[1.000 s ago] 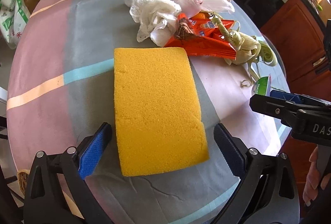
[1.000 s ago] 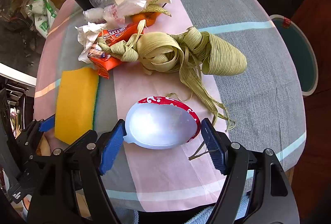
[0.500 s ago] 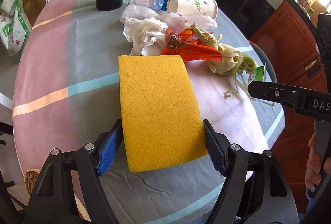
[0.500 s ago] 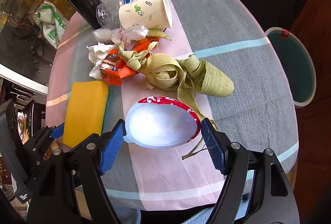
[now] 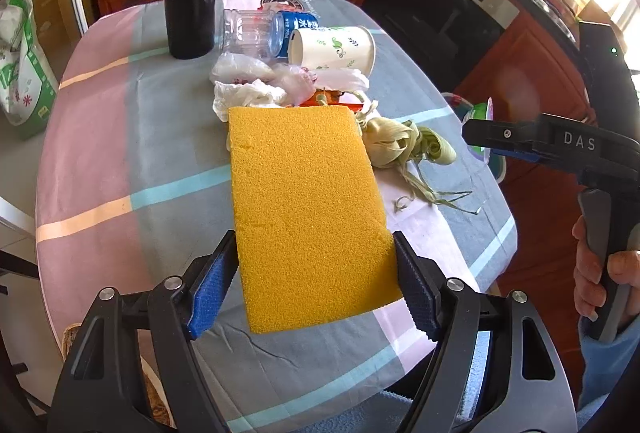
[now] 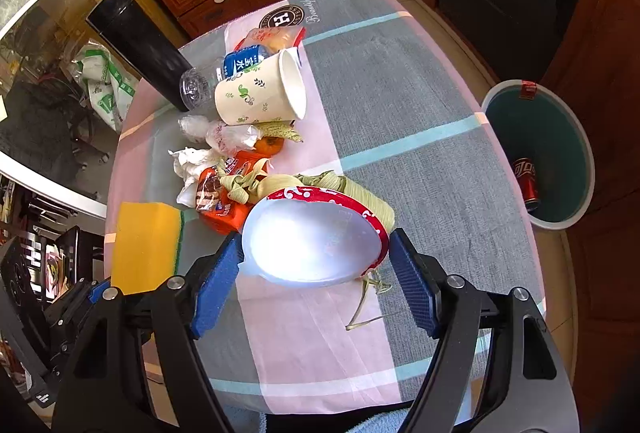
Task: Collect trash
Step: 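Carry the sponge and white lid toward the teal bin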
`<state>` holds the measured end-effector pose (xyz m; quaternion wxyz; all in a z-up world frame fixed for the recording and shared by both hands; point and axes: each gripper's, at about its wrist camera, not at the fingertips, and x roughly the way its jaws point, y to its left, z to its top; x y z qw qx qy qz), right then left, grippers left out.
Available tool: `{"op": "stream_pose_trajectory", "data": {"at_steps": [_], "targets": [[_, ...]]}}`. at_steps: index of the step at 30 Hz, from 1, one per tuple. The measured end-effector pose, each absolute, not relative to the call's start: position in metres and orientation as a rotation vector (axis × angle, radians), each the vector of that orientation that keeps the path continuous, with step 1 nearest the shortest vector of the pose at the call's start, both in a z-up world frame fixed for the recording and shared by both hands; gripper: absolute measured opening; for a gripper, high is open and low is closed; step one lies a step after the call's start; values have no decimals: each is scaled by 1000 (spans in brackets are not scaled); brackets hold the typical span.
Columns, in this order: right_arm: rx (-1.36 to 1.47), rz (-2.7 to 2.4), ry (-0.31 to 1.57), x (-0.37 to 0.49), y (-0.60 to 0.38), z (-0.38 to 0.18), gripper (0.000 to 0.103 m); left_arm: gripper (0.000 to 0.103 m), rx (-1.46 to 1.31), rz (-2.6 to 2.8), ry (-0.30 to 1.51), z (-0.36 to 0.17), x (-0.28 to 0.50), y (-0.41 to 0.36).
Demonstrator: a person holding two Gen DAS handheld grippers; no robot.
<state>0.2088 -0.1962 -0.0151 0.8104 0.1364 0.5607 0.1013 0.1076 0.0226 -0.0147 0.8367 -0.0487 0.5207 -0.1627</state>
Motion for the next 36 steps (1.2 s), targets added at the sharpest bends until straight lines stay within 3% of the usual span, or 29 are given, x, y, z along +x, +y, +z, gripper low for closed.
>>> {"op": "stream_pose_trajectory", "data": {"at_steps": [18, 36], "targets": [[395, 155, 1194, 213, -274, -37, 71, 76, 15, -416, 1072, 3, 133, -65], [639, -54, 1130, 218, -435, -79, 71, 76, 176, -562, 1092, 4, 180, -210]]}}
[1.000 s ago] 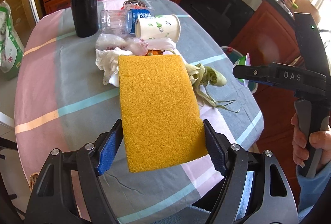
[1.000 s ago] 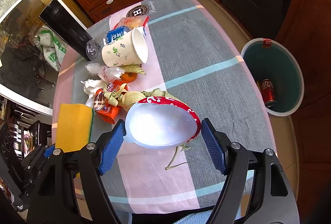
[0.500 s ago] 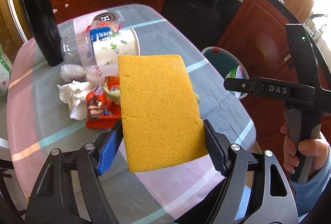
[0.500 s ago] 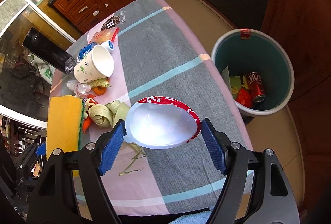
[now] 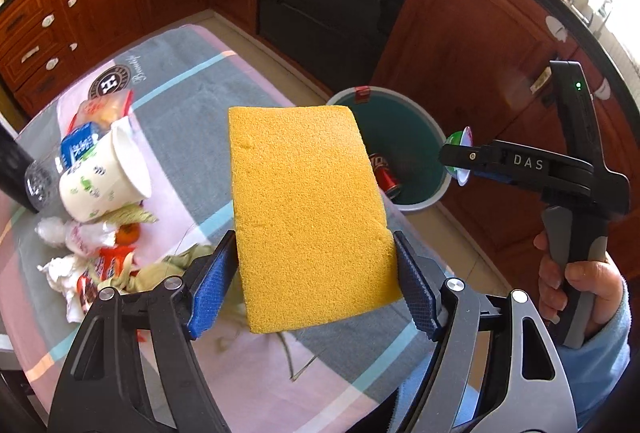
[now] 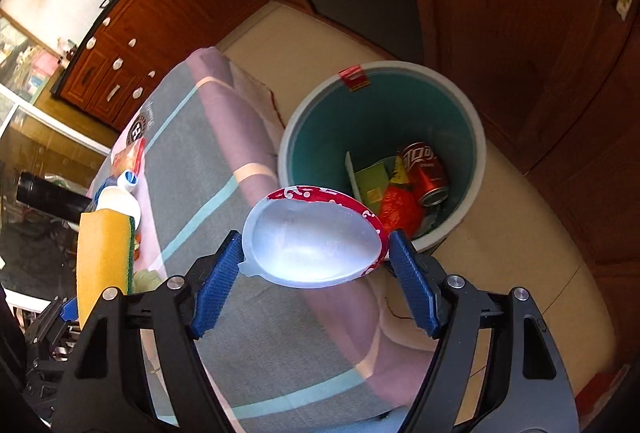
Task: Collect trash
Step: 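Carry the sponge and white lid toward the teal bin, then open the left tool over the bin while the right tool releases the white lid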
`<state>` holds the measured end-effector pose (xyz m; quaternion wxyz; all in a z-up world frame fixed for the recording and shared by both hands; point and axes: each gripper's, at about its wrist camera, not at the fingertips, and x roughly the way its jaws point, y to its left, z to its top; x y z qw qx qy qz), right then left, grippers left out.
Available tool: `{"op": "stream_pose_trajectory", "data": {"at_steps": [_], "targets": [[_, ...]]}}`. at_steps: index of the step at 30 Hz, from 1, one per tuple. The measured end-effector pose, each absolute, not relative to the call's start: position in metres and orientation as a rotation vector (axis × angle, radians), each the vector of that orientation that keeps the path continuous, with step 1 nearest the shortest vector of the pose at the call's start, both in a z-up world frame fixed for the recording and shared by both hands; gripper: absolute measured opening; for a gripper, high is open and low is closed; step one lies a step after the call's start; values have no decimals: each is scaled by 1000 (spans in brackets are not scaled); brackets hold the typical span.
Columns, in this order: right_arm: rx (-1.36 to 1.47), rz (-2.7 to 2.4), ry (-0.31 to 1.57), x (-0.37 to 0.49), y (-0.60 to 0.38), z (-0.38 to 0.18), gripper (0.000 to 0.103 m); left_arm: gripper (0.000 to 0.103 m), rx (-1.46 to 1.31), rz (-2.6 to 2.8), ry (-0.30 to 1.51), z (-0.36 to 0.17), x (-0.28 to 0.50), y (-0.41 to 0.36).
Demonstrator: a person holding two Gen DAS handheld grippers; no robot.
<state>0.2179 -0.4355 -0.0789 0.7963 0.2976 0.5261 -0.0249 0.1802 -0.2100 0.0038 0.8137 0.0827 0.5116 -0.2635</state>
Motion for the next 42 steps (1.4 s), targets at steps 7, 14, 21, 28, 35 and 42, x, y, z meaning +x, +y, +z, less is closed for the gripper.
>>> {"op": "stream_pose_trajectory", "data": {"at_steps": [7, 14, 21, 28, 35, 42], "targets": [[682, -111, 1127, 225, -481, -96, 71, 76, 240, -619, 1118, -10, 204, -274], [697, -125, 1133, 235, -503, -107, 71, 76, 293, -671, 1172, -36, 215, -324], [665, -130, 1151, 244, -512, -108, 71, 77, 322, -692, 1211, -62, 232, -359], [647, -141, 1157, 253, -515, -110, 71, 91, 350, -661, 1229, -75, 241, -368], [625, -128, 1200, 264, -504, -120, 72, 93, 309, -658, 1259, -77, 243, -349], [634, -107, 1261, 271, -491, -130, 82, 98, 300, -654, 1283, -79, 238, -335]]}}
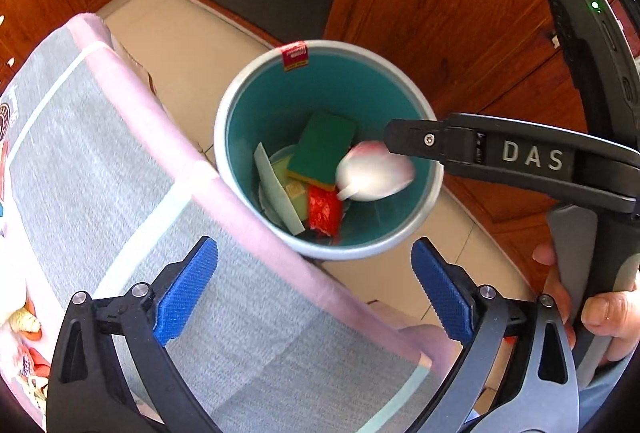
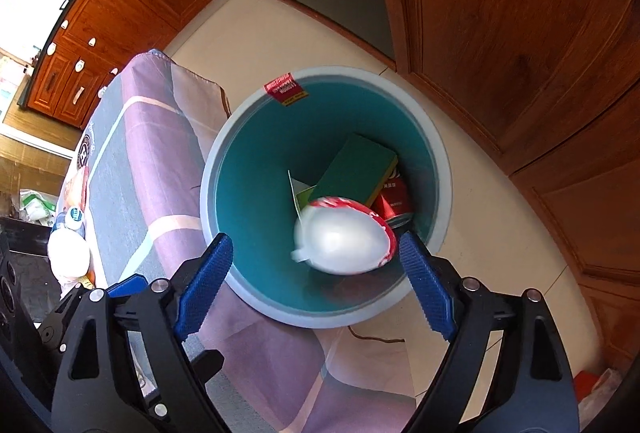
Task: Collect trash
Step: 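Open the left tool over the bin while the right tool releases the white lid, then move both open tools back over the table toward the remaining trash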
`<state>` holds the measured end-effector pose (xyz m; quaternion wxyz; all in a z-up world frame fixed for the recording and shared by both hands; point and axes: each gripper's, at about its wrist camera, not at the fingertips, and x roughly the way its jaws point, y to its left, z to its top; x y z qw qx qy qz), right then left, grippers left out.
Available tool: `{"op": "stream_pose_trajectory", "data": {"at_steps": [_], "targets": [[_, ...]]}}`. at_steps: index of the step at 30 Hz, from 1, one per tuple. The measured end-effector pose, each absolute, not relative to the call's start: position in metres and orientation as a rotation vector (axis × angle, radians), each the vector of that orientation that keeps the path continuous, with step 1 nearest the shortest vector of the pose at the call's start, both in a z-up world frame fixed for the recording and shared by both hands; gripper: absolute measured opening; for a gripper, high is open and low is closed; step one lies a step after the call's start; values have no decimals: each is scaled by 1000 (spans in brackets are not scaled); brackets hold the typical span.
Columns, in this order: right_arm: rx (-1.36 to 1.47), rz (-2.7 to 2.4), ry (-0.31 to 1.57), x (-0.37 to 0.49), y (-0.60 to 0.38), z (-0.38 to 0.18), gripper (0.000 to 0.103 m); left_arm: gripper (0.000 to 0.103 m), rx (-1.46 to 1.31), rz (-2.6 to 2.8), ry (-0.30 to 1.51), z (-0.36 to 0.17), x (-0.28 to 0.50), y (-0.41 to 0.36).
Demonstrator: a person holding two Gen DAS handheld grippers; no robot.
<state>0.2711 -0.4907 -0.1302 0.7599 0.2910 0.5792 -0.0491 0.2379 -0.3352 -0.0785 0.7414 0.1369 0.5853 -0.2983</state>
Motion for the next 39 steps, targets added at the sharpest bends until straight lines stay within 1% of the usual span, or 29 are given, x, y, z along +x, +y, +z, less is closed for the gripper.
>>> {"op": "stream_pose_trajectory", "data": {"at_steps": [9, 16, 18, 30, 39], "targets": [[600, -119, 1298, 263, -470, -127, 82, 98, 275, -662, 1267, -65, 222, -318], [569, -111, 1292, 252, -450, -109, 82, 98, 253, -657, 1234, -50, 207, -297], [555, -108, 1285, 247, -443, -103, 85, 98, 248, -651, 1218, -45, 201, -288], [476, -20, 1276, 234, -372, -74, 85, 99, 170, -534, 1180, -21, 174, -196], [398, 77, 1305, 240, -303, -64, 85, 99, 44, -417, 1185, -22, 170, -112]]}}
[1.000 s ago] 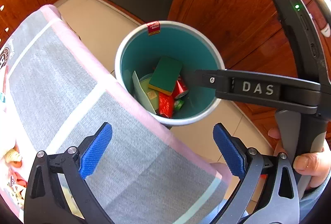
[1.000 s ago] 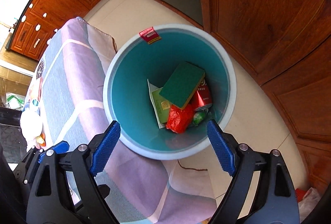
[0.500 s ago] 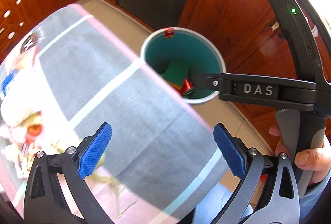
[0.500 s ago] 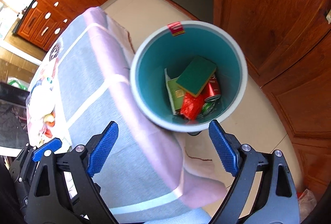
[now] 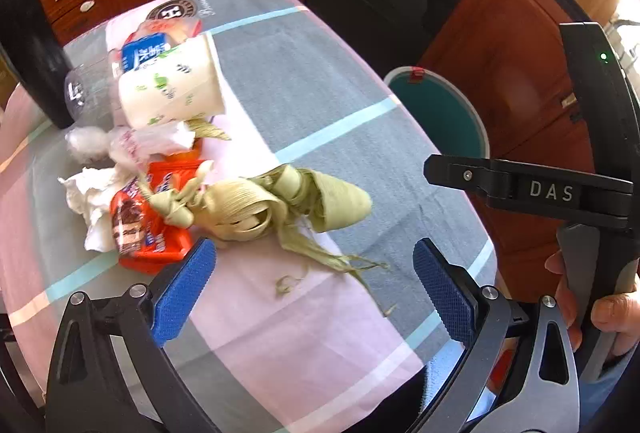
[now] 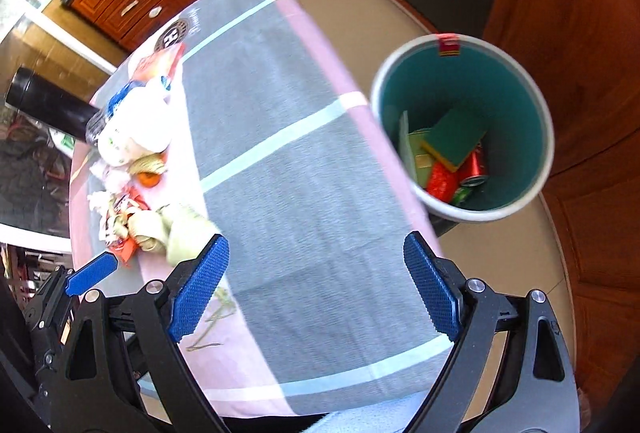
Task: Collect trash
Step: 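Move both open tools back over the table toward the remaining trash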
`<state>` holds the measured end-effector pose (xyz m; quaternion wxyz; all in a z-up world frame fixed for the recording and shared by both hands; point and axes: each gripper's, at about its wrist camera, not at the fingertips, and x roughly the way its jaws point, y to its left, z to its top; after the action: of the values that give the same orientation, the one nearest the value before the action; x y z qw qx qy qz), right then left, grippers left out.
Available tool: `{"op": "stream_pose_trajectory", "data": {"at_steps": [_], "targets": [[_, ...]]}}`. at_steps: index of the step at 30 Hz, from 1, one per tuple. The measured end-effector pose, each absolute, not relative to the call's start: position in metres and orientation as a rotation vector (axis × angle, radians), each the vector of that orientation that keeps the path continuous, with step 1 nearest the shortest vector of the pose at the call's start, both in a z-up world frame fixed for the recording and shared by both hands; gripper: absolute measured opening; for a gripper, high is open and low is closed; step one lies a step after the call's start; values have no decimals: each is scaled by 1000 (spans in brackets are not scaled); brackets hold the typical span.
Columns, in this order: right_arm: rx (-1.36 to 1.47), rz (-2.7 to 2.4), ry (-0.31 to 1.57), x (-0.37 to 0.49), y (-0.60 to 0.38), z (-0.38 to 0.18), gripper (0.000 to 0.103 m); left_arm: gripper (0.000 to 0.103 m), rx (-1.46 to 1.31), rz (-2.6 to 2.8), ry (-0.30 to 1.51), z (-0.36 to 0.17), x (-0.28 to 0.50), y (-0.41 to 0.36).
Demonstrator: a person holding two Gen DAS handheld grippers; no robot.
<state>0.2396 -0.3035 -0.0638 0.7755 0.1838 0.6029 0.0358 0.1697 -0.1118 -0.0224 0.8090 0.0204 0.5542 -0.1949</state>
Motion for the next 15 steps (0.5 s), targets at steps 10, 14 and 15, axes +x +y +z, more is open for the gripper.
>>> {"op": "stream_pose_trajectory", "data": {"at_steps": [10, 14, 15], "targets": [[278, 170, 1324, 256, -229, -53, 85, 99, -79, -258, 1212, -40, 180, -9], [242, 201, 1336, 264, -201, -53, 85, 99, -93, -199, 1225, -44, 185, 25], [237, 209, 1339, 265, -194, -54, 85, 99, -91, -187, 1226, -45, 186, 31]]}}
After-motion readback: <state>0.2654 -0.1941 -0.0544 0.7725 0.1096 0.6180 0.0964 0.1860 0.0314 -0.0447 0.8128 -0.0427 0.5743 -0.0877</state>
